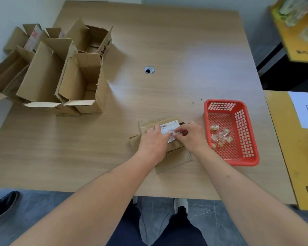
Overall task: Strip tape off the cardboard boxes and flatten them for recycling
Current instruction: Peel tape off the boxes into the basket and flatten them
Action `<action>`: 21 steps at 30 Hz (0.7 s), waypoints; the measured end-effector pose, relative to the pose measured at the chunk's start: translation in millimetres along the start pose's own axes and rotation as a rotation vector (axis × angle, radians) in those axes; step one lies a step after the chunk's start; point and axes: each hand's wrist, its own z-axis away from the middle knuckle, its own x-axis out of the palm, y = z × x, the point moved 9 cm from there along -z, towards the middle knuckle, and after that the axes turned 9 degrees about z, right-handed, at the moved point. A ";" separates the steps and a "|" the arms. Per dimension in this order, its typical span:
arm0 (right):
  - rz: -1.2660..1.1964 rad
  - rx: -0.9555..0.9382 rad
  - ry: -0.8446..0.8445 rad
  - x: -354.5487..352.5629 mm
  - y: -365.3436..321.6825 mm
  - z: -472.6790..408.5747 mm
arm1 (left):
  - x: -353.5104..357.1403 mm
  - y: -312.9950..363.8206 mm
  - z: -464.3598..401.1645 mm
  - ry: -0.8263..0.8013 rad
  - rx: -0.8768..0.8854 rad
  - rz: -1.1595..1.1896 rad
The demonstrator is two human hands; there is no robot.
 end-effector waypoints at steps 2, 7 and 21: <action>0.025 -0.013 0.016 -1.6 -2.3 1.5 | 2.9 1.8 -2.7 -0.008 -0.008 -0.015; -0.053 0.196 0.064 -15.8 19.6 0.8 | 0.1 -1.7 -3.7 -0.023 -0.016 -0.012; -0.100 0.145 0.153 -24.7 19.8 6.7 | 2.1 2.8 -4.2 -0.060 -0.084 0.034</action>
